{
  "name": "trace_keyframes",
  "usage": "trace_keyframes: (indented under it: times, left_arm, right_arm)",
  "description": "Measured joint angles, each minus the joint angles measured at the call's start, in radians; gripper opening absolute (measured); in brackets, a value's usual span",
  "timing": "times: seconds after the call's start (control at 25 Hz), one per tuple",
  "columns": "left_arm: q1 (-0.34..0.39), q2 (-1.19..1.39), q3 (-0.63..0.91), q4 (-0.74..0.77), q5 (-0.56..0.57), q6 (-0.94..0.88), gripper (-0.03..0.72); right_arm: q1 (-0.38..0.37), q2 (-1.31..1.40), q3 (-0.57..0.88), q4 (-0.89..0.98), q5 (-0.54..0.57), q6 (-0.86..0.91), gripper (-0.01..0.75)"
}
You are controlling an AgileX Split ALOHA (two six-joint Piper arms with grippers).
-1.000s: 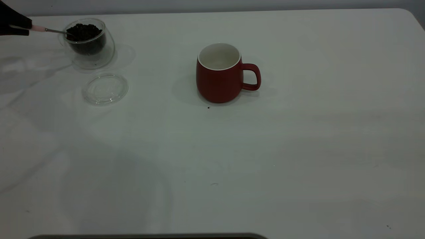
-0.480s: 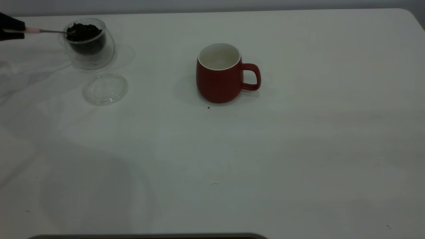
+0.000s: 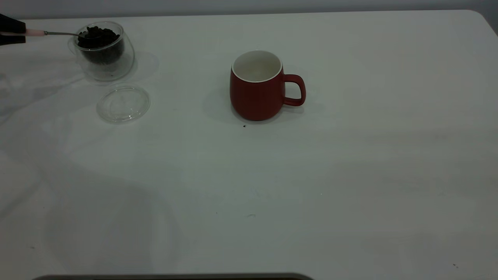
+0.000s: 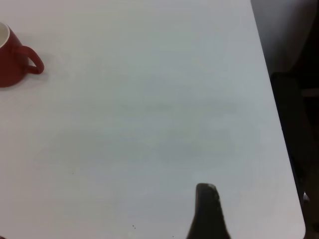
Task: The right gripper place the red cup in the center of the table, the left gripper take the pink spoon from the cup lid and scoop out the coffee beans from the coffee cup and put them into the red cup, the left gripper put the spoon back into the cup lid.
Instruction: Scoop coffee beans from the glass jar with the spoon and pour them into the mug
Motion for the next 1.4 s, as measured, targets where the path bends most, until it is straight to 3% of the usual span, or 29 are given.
trace_keyframes:
  times: [0.44,0.76,1.4]
  left_arm:
    - [0.0,0.0,0.0,-0.004,0.004,0.062,0.123]
    - [0.0,0.0,0.0,-0.004,-0.013,0.287,0.123]
    - [0.0,0.0,0.0,-0.057,-0.007,0.23,0.123]
  right_arm:
    - [0.0,0.0,0.0,0.0,0.0,0.0,0.588]
    - [0.0,0.0,0.0,0.0,0.0,0.0,0.588]
    - [0.0,0.0,0.0,0.0,0.0,0.0,0.588]
